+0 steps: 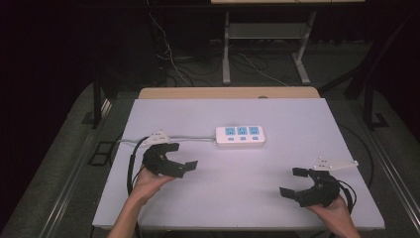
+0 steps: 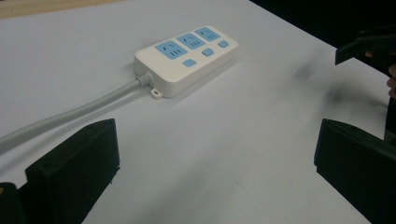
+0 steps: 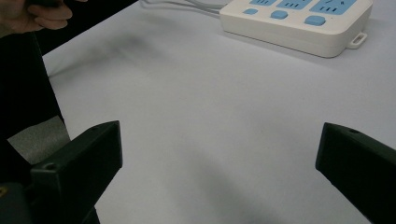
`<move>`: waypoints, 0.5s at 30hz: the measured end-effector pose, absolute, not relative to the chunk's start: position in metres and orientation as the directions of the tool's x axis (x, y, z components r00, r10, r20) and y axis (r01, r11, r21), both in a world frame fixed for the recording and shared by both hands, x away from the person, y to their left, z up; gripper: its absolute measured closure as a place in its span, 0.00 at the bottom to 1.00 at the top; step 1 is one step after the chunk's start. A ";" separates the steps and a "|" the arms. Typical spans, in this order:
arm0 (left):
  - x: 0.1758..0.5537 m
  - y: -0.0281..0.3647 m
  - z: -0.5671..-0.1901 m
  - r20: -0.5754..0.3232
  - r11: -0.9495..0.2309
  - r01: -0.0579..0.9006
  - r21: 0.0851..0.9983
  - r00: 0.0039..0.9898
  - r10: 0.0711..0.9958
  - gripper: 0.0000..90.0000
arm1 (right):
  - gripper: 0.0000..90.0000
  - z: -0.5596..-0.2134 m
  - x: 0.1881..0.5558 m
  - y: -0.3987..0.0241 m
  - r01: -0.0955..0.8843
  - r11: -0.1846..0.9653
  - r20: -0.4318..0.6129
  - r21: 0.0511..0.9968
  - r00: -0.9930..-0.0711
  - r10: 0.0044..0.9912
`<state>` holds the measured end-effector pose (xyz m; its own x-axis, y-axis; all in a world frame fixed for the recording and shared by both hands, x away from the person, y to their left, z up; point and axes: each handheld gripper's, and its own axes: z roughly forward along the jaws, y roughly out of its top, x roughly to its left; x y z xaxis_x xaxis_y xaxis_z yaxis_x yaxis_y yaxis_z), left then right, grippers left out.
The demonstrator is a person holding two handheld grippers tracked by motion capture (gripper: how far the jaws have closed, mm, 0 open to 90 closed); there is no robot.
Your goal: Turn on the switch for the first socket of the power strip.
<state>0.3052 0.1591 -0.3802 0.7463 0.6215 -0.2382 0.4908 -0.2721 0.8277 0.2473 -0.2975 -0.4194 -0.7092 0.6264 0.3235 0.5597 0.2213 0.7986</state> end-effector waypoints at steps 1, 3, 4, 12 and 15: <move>0.303 0.160 -0.381 -0.239 -0.271 0.491 0.828 0.746 0.622 0.00 | 0.00 -0.419 0.247 -0.297 0.561 0.222 0.324 0.797 -0.709 0.627; 0.297 0.162 -0.384 -0.249 -0.258 0.492 0.831 0.745 0.618 0.00 | 0.00 -0.420 0.247 -0.297 0.561 0.223 0.324 0.797 -0.709 0.627; 0.295 0.163 -0.386 -0.251 -0.253 0.491 0.834 0.746 0.617 0.00 | 0.00 -0.419 0.247 -0.297 0.561 0.223 0.324 0.797 -0.709 0.626; 0.275 0.168 -0.401 -0.271 -0.230 0.495 0.838 0.743 0.611 0.00 | 0.00 -0.420 0.247 -0.297 0.559 0.224 0.322 0.798 -0.710 0.627; 0.270 0.168 -0.408 -0.286 -0.223 0.502 0.835 0.744 0.603 0.00 | 0.00 -0.420 0.246 -0.297 0.560 0.224 0.322 0.798 -0.709 0.627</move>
<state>0.2696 0.1683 -0.4081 0.7442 0.6035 -0.2863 0.5024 -0.2234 0.8353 0.2465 -0.2966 -0.4197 -0.7094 0.6269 0.3219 0.5599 0.2240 0.7977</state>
